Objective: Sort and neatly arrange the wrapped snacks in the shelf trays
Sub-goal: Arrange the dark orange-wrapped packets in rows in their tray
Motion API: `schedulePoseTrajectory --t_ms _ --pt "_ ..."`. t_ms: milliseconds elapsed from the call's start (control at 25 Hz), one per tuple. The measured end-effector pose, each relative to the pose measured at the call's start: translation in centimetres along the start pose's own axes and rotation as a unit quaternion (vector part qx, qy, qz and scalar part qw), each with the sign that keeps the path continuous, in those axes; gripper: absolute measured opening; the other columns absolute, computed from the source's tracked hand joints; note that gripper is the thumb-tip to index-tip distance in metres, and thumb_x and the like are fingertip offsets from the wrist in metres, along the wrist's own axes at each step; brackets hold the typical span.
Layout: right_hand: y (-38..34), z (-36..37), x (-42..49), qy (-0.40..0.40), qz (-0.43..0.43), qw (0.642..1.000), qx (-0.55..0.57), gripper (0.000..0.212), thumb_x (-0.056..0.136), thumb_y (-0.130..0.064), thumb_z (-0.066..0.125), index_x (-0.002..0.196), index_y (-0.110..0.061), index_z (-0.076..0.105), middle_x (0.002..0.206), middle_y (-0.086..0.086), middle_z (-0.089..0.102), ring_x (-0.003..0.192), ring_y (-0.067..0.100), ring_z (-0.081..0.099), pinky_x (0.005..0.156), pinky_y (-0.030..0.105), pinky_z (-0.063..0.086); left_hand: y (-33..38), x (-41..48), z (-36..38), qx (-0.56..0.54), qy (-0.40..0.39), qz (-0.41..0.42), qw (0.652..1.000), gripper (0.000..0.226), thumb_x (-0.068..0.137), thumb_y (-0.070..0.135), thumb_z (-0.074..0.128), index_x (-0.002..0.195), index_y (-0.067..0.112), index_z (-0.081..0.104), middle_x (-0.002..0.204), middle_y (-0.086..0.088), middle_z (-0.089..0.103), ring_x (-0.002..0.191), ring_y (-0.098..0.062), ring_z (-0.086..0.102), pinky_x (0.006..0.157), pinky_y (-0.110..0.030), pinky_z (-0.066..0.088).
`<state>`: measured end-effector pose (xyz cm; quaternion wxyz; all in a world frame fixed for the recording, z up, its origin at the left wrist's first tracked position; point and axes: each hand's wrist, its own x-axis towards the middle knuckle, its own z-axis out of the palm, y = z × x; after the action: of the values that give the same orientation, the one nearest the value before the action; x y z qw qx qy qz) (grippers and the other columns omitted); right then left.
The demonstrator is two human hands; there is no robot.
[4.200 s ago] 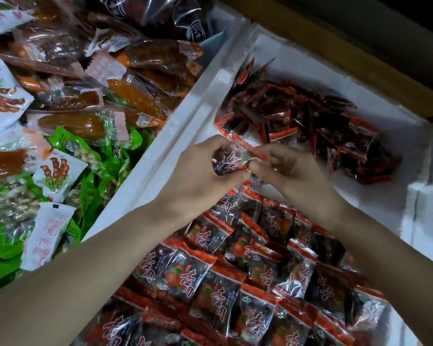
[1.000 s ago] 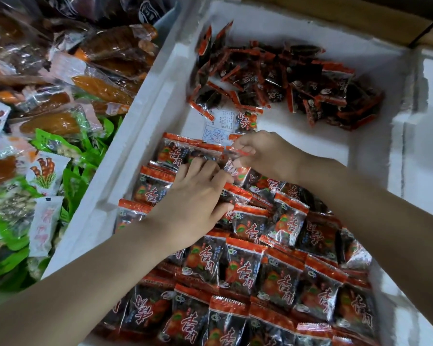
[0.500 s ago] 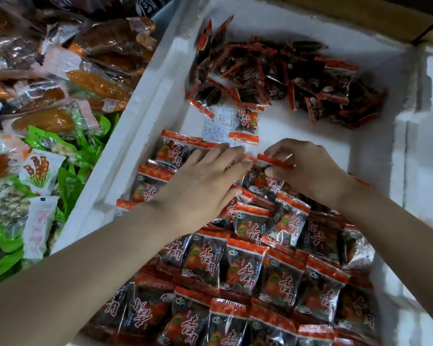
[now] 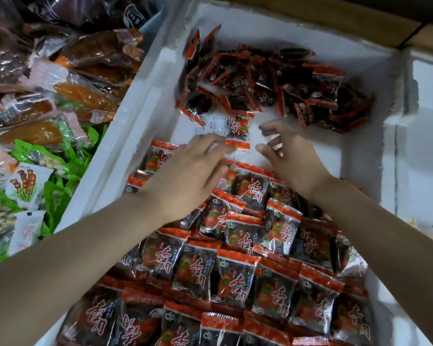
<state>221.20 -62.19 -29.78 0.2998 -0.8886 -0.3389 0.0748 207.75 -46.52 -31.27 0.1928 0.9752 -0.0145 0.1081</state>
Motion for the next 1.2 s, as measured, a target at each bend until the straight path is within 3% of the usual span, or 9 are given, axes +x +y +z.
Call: schedulePoseTrajectory --t_ms 120,200,400,640,720,800,920,1040,1200 --pt "0.0 0.9 3.4 -0.019 0.017 0.999 -0.046 0.057 0.093 -0.024 0.057 0.143 -0.018 0.031 0.140 0.008 0.043 0.124 0.023 0.044 0.098 0.033 0.038 -2.2 3.2 0.0 -0.027 0.034 -0.071 0.997 0.040 0.097 0.018 0.046 0.136 0.010 0.047 0.137 -0.010 0.046 0.126 -0.025 0.043 0.105 -0.036 0.034" --pt "-0.5 2.1 5.3 -0.048 0.019 0.995 -0.089 0.067 0.091 -0.027 0.058 0.147 -0.020 0.021 0.147 0.009 0.034 0.129 0.028 0.038 0.101 0.033 0.034 -3.9 5.5 0.4 0.006 0.002 -0.108 0.994 0.044 0.098 0.017 0.045 0.141 0.010 0.040 0.143 -0.013 0.040 0.131 -0.029 0.037 0.108 -0.040 0.031" --pt "-1.0 3.8 7.4 -0.057 0.023 0.988 -0.140 0.077 0.081 -0.027 0.070 0.145 -0.019 0.028 0.155 0.004 0.018 0.134 0.027 0.033 0.106 0.032 0.032 -5.6 8.4 1.1 0.081 -0.094 -0.200 0.972 0.058 0.100 0.030 0.038 0.150 0.012 0.014 0.155 -0.011 0.016 0.140 -0.032 0.017 0.112 -0.043 0.019" --pt "-1.0 2.7 6.0 -0.070 0.078 0.987 -0.126 0.066 0.073 -0.041 0.075 0.131 -0.025 0.048 0.135 0.004 0.045 0.119 0.024 0.048 0.098 0.029 0.038 -5.6 7.5 1.1 -0.008 0.022 -0.186 0.982 0.038 0.091 0.014 0.058 0.129 0.015 0.052 0.136 -0.008 0.042 0.126 -0.028 0.040 0.109 -0.040 0.029" --pt "-1.0 2.8 5.6 -0.061 0.082 0.985 -0.142 0.063 0.073 -0.045 0.074 0.127 -0.023 0.050 0.128 0.004 0.050 0.114 0.024 0.051 0.094 0.030 0.042 -5.3 7.4 1.1 -0.035 0.033 -0.224 0.973 0.049 0.086 0.012 0.065 0.131 0.013 0.047 0.133 -0.013 0.040 0.126 -0.030 0.040 0.110 -0.040 0.030" --pt "-1.4 2.8 5.6 -0.046 0.081 0.981 -0.169 0.066 0.073 -0.048 0.073 0.127 -0.018 0.048 0.118 0.005 0.058 0.106 0.024 0.056 0.086 0.032 0.046 -5.0 7.7 1.1 -0.016 -0.007 -0.278 0.960 0.066 0.083 0.017 0.070 0.139 0.008 0.034 0.135 -0.018 0.037 0.127 -0.032 0.036 0.108 -0.038 0.029" --pt "-1.9 2.5 5.6 0.002 0.060 0.976 -0.212 0.083 0.074 -0.052 0.071 0.139 -0.018 0.032 0.109 0.007 0.062 0.098 0.026 0.059 0.074 0.030 0.044 -4.6 8.4 0.9 0.056 -0.042 -0.287 0.955 0.060 0.085 0.027 0.069 0.134 0.008 0.041 0.135 -0.015 0.046 0.127 -0.032 0.035 0.105 -0.039 0.028" --pt "-2.4 1.1 4.9 0.047 0.047 0.977 -0.205 0.070 0.077 -0.054 0.067 0.130 -0.015 0.042 0.102 0.010 0.062 0.095 0.030 0.059 0.071 0.029 0.041 -4.2 8.5 0.3 0.002 0.038 -0.256 0.966 0.035 0.086 0.025 0.066 0.118 0.015 0.057 0.122 -0.010 0.058 0.120 -0.031 0.047 0.103 -0.044 0.036" --pt "-3.1 -2.1 2.0 0.113 0.010 0.989 -0.095 0.047 0.078 -0.045 0.069 0.109 -0.011 0.057 0.094 0.003 0.061 0.080 0.018 0.056 0.067 0.022 0.035 -1.5 7.8 -1.3 -0.159 0.192 -0.190 0.950 0.035 0.085 0.014 0.068 0.116 0.007 0.054 0.107 -0.008 0.063 0.100 -0.025 0.060 0.085 -0.034 0.050"
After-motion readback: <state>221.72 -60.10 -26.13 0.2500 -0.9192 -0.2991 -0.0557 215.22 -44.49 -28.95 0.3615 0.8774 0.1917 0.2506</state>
